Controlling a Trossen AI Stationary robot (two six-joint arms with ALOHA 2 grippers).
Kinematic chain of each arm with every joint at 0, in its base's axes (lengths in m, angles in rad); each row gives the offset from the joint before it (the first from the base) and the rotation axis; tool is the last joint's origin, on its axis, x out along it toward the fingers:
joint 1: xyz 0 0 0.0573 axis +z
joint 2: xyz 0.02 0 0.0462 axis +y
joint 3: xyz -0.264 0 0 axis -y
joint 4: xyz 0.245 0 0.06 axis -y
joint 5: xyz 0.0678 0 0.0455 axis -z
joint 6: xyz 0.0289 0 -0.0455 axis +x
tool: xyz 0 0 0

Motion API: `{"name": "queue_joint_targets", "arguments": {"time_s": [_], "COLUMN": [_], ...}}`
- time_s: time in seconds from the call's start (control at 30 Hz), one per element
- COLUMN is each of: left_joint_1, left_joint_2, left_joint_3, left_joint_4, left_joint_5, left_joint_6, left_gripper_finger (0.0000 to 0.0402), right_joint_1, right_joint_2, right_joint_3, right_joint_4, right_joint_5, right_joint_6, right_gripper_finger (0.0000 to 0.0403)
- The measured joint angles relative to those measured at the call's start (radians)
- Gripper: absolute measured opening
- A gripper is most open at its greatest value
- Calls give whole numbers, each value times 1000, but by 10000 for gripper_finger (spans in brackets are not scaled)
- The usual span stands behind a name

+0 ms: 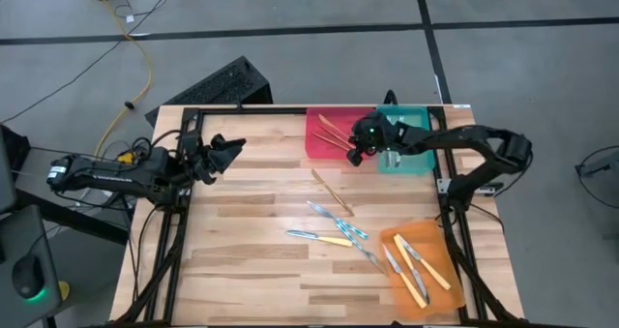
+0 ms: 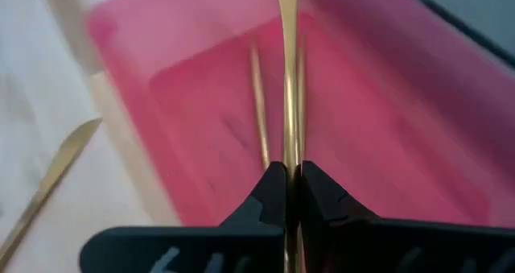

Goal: Sort silverware by color (type)
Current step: Put the golden knife into the red bin

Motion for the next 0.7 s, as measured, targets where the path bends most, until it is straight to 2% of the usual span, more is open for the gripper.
{"name": "queue_joint_targets", "arguments": {"time_s": [0.23, 0.7], "left_joint_1": [0, 0], "left_joint_2": [0, 1], "left_joint_3": [0, 2], "left_joint_4": [-7, -64], "left_joint_5": [1, 1], "left_joint_6": [-1, 5], "left_gripper_finger": [173, 173], "right_joint_1": [-1, -14], "right_joint_2": [91, 137], "right_joint_3": [2, 6], "right_joint_4": [7, 25], "right_joint_5": [70, 72], "right_joint_6": [53, 90], "right_gripper_finger": [20, 51]}}
